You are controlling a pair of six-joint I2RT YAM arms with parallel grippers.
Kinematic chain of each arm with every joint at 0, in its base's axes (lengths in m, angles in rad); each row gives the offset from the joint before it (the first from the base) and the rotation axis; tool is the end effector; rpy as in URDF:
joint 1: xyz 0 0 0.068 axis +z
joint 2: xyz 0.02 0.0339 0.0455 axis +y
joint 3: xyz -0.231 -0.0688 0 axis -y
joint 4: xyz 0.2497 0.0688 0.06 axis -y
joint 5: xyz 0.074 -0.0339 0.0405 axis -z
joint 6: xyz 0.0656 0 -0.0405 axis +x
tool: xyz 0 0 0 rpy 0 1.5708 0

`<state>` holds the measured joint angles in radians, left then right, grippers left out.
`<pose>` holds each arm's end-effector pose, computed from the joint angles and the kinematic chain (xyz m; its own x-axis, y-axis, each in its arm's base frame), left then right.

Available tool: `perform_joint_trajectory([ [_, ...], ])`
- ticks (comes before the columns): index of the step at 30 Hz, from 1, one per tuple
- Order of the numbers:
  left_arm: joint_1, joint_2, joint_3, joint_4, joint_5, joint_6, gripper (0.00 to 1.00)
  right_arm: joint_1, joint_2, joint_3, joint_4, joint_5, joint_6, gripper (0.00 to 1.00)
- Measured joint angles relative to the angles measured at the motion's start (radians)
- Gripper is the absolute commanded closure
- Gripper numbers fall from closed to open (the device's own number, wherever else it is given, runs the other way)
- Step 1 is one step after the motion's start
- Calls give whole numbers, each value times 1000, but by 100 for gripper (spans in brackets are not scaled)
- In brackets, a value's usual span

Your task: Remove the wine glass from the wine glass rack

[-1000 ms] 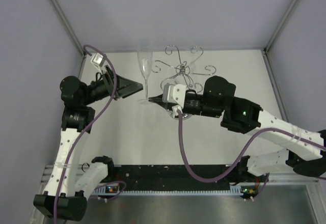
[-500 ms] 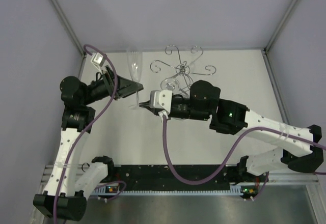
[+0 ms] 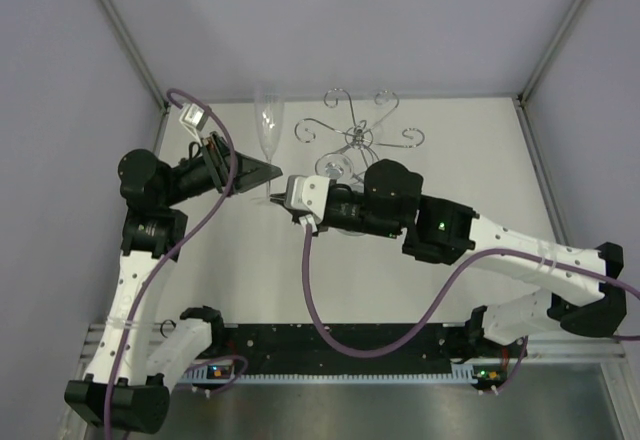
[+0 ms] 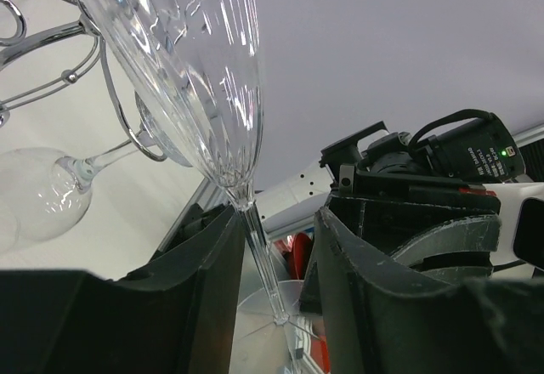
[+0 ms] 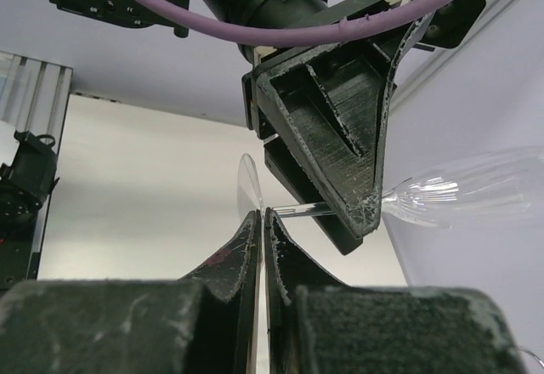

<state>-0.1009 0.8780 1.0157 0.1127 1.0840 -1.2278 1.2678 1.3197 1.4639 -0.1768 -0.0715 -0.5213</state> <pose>0.2061 -0.0791 0.4109 -0.7638 -0.3655 -0.5321 0.5345 0.1040 -0.8387 0.0971 0.3263 0.4280 0.4763 -0.1413 -0.8679 -0.8489 0.1835 -0.4957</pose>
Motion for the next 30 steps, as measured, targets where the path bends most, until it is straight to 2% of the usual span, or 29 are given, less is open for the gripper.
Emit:
perform_joint_trajectory([
  [8, -4, 8, 0, 0, -2, 2, 81, 2, 3, 0, 31, 24, -11, 100],
  [11, -6, 13, 0, 0, -3, 0, 100, 4, 5, 0, 30, 31, -11, 100],
  [13, -8, 13, 0, -3, -3, 2, 100, 4, 7, -6, 24, 34, -12, 97],
  [15, -11, 15, 0, -11, -3, 8, 100, 5, 7, -7, 22, 39, -10, 65],
  [16, -12, 17, 0, -16, -3, 14, 100, 5, 7, -11, 23, 39, -2, 57],
  [18, -13, 17, 0, -23, -2, 31, 100, 5, 1, -28, 24, 43, 7, 47],
  [24, -20, 17, 0, -58, 5, 99, 100, 6, -99, -108, -44, 77, 65, 44],
  [30, -36, 8, -1, -81, 36, 154, 100, 6, -264, -63, -183, 167, 147, 44],
])
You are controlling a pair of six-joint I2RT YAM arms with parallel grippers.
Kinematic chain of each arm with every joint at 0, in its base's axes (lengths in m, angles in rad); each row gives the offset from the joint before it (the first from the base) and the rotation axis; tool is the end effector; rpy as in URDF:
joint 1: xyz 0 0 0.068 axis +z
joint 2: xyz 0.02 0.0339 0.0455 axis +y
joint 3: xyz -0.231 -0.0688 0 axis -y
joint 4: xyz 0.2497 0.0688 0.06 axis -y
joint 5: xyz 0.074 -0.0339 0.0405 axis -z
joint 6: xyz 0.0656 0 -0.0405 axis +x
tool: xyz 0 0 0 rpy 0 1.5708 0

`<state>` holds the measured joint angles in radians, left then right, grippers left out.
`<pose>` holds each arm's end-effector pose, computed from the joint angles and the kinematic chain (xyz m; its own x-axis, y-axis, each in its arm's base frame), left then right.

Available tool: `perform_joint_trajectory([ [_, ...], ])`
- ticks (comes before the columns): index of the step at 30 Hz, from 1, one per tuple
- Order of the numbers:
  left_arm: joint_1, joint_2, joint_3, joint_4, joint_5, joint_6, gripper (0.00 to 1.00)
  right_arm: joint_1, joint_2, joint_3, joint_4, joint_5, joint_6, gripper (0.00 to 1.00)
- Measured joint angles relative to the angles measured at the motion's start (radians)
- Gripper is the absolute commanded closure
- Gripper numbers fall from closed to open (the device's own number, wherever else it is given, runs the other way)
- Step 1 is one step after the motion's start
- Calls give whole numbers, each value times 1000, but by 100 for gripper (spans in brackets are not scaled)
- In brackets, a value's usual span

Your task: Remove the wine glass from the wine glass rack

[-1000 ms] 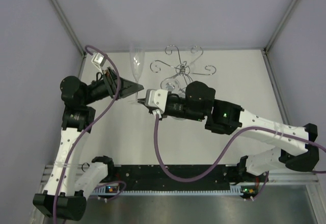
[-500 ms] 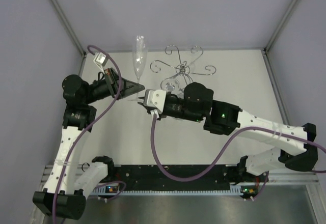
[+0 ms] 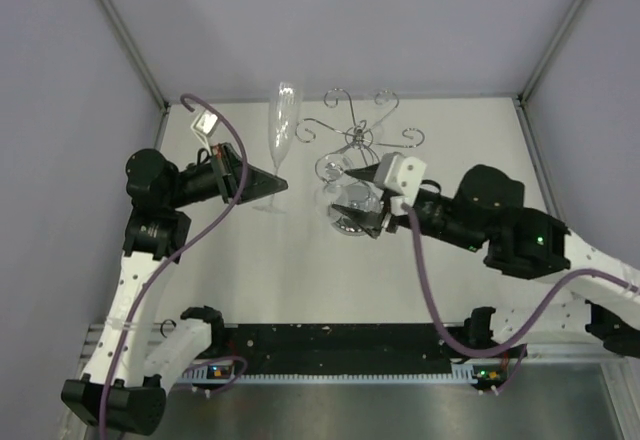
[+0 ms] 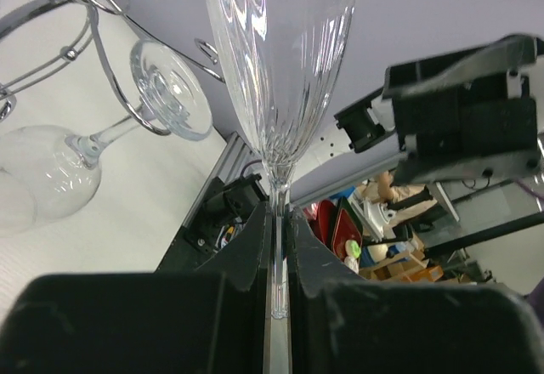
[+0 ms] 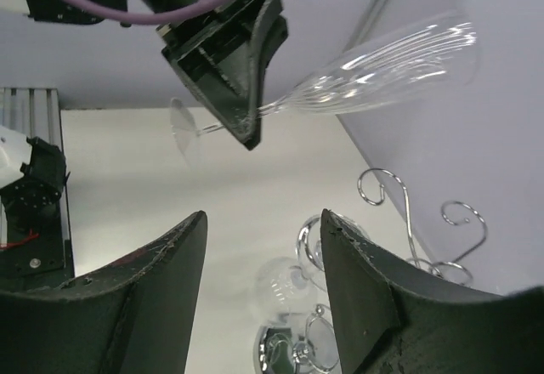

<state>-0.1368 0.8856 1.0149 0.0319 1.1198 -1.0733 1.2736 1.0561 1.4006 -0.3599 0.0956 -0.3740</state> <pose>0.2049 -0.0878 0.4005 -0.7497 -0.2834 -0.5980 0.5881 0.1290 -0.7984 0.0822 0.2471 0.4532 0.3333 -0.1535 -0.9302 -0.8616 0.3509 -0.3667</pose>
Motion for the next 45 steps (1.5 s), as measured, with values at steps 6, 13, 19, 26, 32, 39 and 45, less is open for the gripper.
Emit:
perform_joint_trajectory([
  [6, -18, -74, -47, -2, 53, 60, 100, 0, -106, 60, -72, 59, 76, 45],
  [13, -69, -121, -90, -33, 129, 157, 100, 0, -68, 195, -214, 80, 180, 45],
  [19, -167, -119, -91, -126, 154, 277, 100, -12, -21, 297, -350, 53, 273, 45],
  [26, -315, -85, -65, -348, 134, 497, 100, -35, -41, 392, -431, 23, 382, 44],
  [32, -401, -49, -56, -460, 95, 614, 100, -65, -53, 429, -488, -12, 479, 44],
  [39, -515, -21, -2, -568, 48, 736, 100, -106, -47, 424, -565, -113, 586, 46],
  [45, -592, -21, 11, -639, 8, 808, 100, -113, -53, 379, -577, -190, 649, 47],
])
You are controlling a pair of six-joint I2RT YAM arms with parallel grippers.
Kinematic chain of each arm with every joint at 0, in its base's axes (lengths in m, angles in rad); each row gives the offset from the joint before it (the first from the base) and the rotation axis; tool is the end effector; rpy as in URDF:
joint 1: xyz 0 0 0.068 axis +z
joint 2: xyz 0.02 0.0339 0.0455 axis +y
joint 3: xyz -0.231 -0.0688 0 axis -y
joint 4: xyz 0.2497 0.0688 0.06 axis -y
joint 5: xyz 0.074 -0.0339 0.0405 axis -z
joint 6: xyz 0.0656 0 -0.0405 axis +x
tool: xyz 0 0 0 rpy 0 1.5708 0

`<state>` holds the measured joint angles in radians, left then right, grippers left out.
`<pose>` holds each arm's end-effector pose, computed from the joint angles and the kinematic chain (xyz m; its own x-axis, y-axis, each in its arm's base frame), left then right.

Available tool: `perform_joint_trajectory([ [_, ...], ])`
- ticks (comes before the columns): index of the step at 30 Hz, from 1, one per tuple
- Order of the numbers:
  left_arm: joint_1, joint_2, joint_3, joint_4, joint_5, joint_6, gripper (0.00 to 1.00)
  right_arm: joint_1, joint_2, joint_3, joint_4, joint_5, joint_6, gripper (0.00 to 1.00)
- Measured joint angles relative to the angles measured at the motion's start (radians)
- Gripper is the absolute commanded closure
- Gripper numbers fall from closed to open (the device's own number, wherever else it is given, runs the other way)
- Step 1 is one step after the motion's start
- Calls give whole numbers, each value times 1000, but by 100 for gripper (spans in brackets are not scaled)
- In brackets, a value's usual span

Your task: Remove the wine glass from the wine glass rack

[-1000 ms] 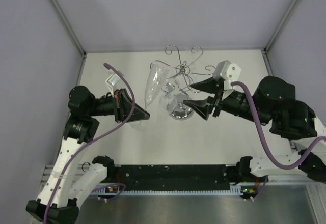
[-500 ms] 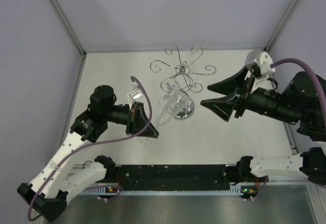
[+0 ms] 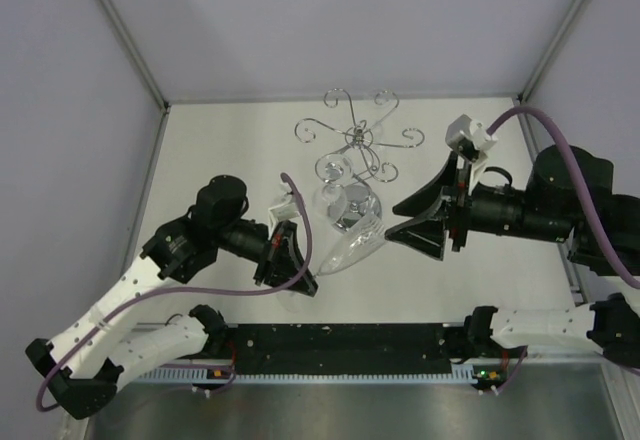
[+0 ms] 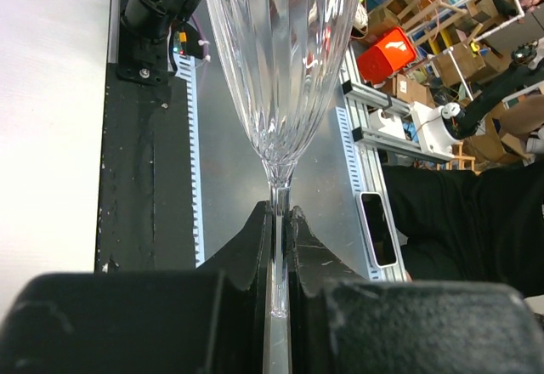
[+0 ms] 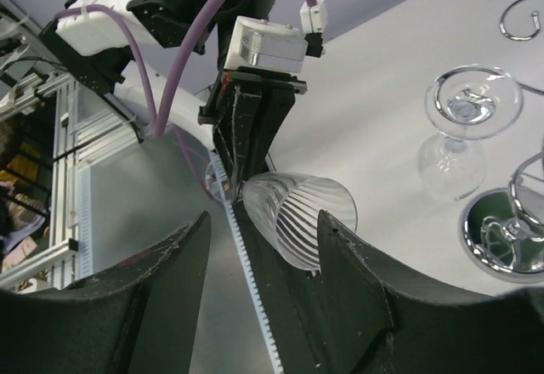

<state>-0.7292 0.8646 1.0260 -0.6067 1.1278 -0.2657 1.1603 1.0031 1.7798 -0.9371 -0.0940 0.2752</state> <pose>0.1090 -0.1768 0.3446 -0.5446 0.3356 -0.7686 0.7779 -0.1404 -0.6125 0.0619 0.1577 0.5038 -0.3195 -0.0561 -0.9459 -0.8968 0.3404 0.2827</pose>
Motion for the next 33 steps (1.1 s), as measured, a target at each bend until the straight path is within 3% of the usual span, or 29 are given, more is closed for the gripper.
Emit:
perform_joint_trajectory([
  [13, -66, -1, 31, -61, -42, 66, 100, -5, 18, -65, -18, -141, 67, 52],
  [33, -89, -1, 43, -101, -84, 109, 100, -5, 47, -118, -15, -263, 89, 73],
])
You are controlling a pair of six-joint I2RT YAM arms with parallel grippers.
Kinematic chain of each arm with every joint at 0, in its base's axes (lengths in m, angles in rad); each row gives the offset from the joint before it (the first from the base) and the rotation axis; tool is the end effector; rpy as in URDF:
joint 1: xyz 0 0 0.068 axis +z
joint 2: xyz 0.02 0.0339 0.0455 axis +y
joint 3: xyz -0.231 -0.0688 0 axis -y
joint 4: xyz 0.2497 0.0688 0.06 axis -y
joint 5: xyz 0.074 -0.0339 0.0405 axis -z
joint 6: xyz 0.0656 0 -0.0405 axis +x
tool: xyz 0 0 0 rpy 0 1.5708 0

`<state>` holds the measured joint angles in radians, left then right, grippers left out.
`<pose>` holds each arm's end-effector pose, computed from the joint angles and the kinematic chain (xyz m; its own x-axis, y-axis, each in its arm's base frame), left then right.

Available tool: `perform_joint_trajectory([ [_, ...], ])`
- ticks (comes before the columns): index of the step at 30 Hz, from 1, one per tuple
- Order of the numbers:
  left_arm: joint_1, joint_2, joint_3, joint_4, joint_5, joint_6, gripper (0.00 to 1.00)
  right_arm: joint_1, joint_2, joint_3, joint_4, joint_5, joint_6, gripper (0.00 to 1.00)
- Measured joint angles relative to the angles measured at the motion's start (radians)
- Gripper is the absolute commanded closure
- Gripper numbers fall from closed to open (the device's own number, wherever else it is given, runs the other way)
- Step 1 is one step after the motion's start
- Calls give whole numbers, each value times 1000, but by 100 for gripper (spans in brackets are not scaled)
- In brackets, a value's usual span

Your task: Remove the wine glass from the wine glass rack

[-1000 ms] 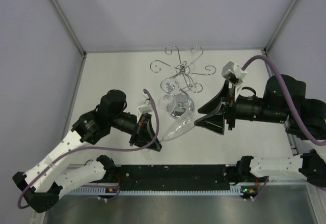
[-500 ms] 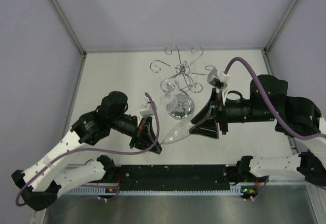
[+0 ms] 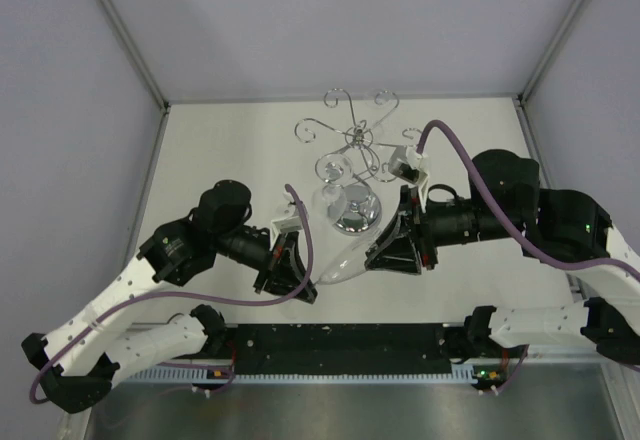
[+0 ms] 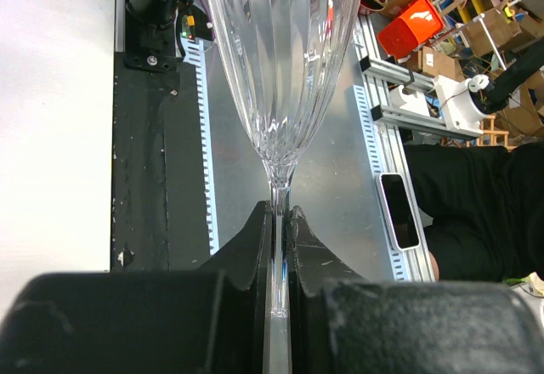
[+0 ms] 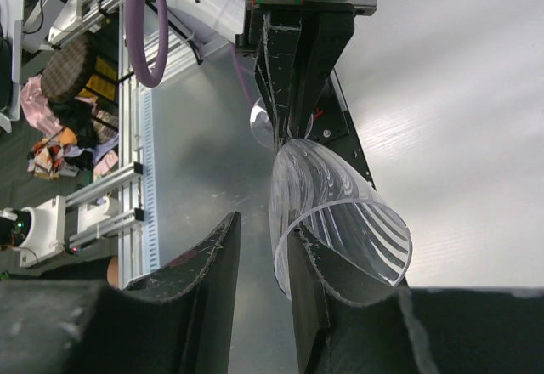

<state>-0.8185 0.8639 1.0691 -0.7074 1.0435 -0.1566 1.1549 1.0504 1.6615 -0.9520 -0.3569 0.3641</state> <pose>0.0925 -0.1818 0.3473 -0.4629 0.3798 -0.8009 0.8229 -0.1518 -0.5476 0.0610 0.1949 0.4610 -0.4788 -0.2582 -0.8391 -0.8771 0.1812 0.4448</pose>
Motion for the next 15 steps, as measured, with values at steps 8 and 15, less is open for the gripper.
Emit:
perform_joint_trajectory([
  [8, -2, -5, 6, -13, -10, 18, 100, -2, -3, -20, 8, -13, 5, 87],
  [15, -6, -6, 6, -13, -9, 32, 83, -4, -34, -67, 47, -34, 17, 94],
])
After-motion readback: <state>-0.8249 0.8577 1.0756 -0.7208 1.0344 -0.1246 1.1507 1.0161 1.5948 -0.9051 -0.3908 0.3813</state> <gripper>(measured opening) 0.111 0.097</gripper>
